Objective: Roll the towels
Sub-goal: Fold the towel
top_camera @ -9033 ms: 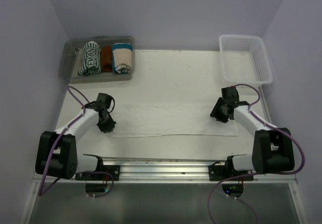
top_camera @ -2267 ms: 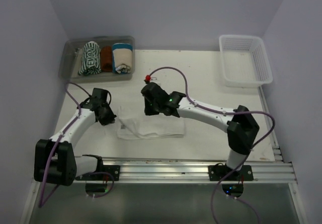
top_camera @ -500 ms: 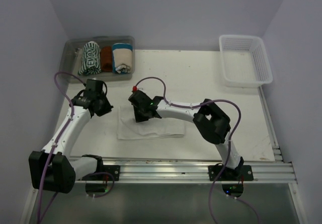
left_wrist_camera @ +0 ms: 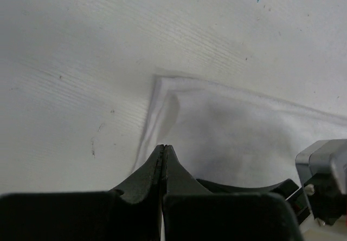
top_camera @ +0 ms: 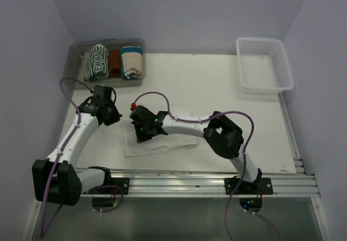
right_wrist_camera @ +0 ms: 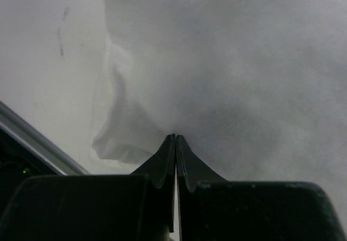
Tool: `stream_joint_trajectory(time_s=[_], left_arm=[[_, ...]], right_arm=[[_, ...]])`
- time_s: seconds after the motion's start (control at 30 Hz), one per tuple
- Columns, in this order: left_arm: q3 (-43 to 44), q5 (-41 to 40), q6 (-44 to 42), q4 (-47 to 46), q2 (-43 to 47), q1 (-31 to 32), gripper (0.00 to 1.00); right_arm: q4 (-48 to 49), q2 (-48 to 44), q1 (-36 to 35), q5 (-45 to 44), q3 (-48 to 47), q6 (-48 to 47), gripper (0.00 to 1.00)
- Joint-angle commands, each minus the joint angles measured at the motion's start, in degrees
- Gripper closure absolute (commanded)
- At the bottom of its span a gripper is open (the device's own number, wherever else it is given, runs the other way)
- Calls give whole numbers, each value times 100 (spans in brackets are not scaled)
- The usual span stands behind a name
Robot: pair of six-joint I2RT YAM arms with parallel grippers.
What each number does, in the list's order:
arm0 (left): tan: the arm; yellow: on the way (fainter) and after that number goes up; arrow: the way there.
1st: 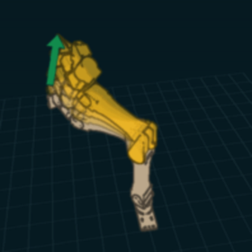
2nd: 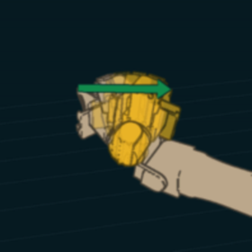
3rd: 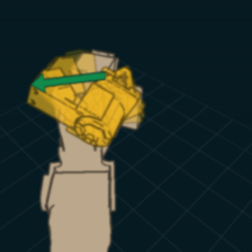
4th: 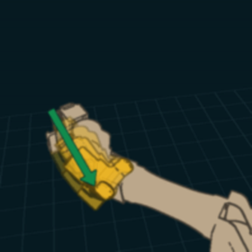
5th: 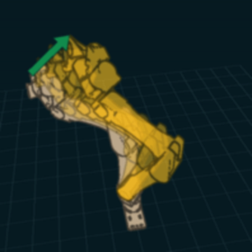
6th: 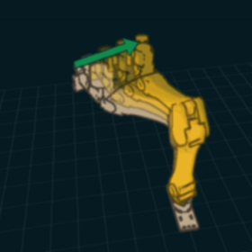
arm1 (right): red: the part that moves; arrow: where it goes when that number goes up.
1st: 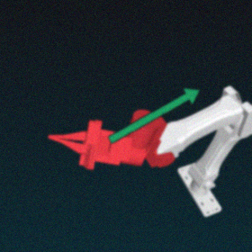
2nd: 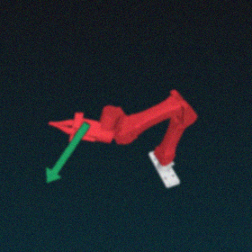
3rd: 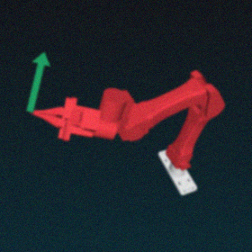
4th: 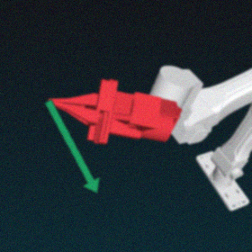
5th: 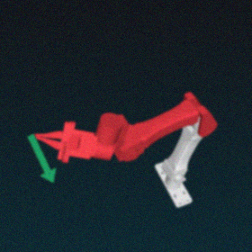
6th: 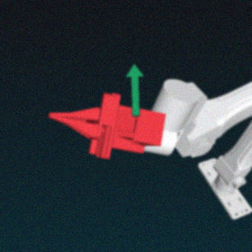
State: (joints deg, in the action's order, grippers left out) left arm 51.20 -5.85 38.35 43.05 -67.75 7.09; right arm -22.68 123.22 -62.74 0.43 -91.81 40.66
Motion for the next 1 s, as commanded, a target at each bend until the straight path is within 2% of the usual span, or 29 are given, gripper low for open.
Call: stream_joint_trajectory(time_s=[0.0, 0.23, 0.37, 0.5, 0.7, 0.77, 0.97], left_arm=[[109, -145, -29, 2, -37, -85, 100], [171, -92, -82, 28, -37, -164, 100], [22, 179, -126, -24, -37, -164, 100], [-347, 698, -152, -419, 7, -138, 100], [-514, 848, -91, -605, -186, 520, 100], [-759, 1119, -100, -605, -300, 653, 100], [-1551, 1139, 138, -534, 112, 653, 100]], right_arm=[[132, -176, -282, 335, -390, -67, 100], [71, -245, -415, 354, -356, -50, 100], [114, -1061, -160, -156, 398, -190, 100], [220, -1827, 515, -429, 1155, -199, 100], [62, -2267, 1360, -605, 2052, -217, 100], [18, -2398, 1370, -640, 2184, -252, 100], [245, -2627, 1361, -527, 3228, -24, 100]])
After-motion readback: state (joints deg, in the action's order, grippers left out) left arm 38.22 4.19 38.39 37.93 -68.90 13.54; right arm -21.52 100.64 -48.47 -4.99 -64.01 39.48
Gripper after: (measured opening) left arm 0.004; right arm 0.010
